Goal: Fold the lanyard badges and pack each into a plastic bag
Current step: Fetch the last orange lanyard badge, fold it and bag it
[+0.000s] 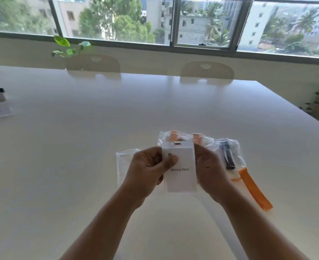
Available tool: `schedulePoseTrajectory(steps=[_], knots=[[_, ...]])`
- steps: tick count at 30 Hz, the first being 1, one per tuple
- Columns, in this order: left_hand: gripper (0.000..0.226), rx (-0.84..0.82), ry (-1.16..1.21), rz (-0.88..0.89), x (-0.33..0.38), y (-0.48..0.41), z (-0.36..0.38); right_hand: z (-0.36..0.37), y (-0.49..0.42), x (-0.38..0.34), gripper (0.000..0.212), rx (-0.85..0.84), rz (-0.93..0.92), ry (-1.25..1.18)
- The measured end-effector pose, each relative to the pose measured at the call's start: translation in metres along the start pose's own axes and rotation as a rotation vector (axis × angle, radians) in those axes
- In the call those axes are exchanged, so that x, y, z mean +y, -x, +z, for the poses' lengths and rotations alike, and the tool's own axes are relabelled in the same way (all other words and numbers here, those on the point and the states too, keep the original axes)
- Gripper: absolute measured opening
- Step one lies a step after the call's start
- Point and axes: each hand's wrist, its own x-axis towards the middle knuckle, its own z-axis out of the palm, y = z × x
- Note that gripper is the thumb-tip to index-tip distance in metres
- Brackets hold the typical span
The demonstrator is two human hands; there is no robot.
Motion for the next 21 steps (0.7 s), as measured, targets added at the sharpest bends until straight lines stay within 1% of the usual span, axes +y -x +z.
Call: schedulePoseTrajectory(steps=[1,2,4,5,6,7,9,10,13,15,17,19,21], knots=[[0.024,-0.007,-0.001,0.005,0.0,0.0,-0.001,0.003,0.001,0.002,0.026,-0.084,0.032,-0.031],[0.018,-0.011,0.003,0.015,0.0,0.0,-0.002,0.004,0.003,0.003,0.025,-0.168,0.078,-0.133],[0.008,-0.015,0.027,0.03,0.001,0.002,-0.001,0.007,0.005,0.004,0.045,-0.275,0.195,-0.374],[0.006,-0.016,0.038,0.028,0.002,0.002,0.0,0.008,0.006,0.005,0.053,-0.281,0.206,-0.413],[0.007,-0.015,0.045,0.024,0.003,0.003,0.001,0.008,0.007,0.005,0.057,-0.265,0.185,-0.391],[0.009,-0.014,0.05,0.015,0.004,0.003,0.001,0.008,0.009,0.005,0.055,-0.244,0.138,-0.335],[0.016,-0.038,0.098,-0.017,0.005,0.003,0.0,0.008,0.014,0.001,0.029,-0.167,0.011,-0.165],[0.021,-0.064,0.15,-0.036,0.006,0.003,-0.002,0.006,0.016,-0.001,0.023,-0.122,-0.034,-0.11],[0.033,-0.121,0.267,-0.062,0.009,0.004,-0.004,0.001,0.016,-0.001,0.017,0.035,-0.041,-0.08],[0.031,-0.064,0.28,-0.044,0.01,0.004,-0.003,0.002,0.015,0.002,0.025,0.127,-0.015,-0.061],[0.021,0.045,0.311,-0.019,0.01,0.004,-0.001,0.003,0.016,0.004,0.034,0.157,0.014,-0.018],[0.015,0.122,0.364,0.008,0.01,0.003,-0.002,0.004,0.018,0.006,0.037,0.124,0.06,0.032],[0.014,0.159,0.404,0.027,0.009,0.001,-0.004,0.006,0.021,0.005,0.042,0.064,0.103,0.118]])
